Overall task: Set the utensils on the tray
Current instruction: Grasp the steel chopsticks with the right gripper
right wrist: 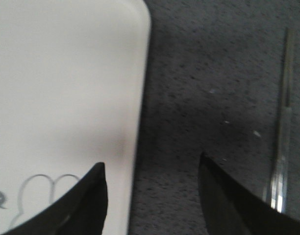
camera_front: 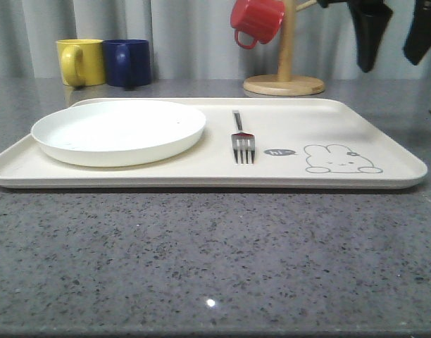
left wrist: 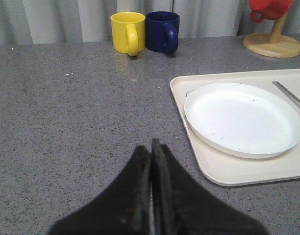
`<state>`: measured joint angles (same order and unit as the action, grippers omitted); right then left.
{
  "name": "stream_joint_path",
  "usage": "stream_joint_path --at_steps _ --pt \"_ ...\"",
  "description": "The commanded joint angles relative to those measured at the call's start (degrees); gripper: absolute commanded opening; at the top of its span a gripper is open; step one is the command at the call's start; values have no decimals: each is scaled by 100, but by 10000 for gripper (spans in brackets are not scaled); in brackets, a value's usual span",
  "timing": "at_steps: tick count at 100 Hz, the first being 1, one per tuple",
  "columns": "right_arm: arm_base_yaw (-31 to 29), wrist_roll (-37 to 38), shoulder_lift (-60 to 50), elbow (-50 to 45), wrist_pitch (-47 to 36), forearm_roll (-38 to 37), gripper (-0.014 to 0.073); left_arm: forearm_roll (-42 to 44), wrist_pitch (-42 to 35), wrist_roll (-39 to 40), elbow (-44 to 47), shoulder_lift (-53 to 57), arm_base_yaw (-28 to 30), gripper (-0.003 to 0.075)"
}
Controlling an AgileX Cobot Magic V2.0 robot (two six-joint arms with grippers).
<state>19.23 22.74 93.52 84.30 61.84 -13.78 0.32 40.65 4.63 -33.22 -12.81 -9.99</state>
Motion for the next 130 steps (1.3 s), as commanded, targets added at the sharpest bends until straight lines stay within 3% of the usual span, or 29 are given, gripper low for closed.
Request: stream_joint_path --at_steps 1,48,90,97,117,130 --pt "-342 -243 -284 68 25 -138 423 -32 -436 45 -142 -63 -57 -19" --pt "-2361 -1595 -55 -275 53 1378 423 -32 -436 45 -142 -63 -57 -19" --pt "-2560 -1926 605 -297 102 1616 415 -32 -436 45 -142 -63 -57 -19" --pt "-2560 -1926 617 -297 87 1616 358 -32 -436 45 -142 -63 -57 -19" --pt "-2560 -1926 617 -297 103 1616 24 -32 -436 45 -142 -63 -57 -19" --pt "-2560 -1926 565 -291 78 1616 -54 -32 -436 45 -142 -63 -57 -19"
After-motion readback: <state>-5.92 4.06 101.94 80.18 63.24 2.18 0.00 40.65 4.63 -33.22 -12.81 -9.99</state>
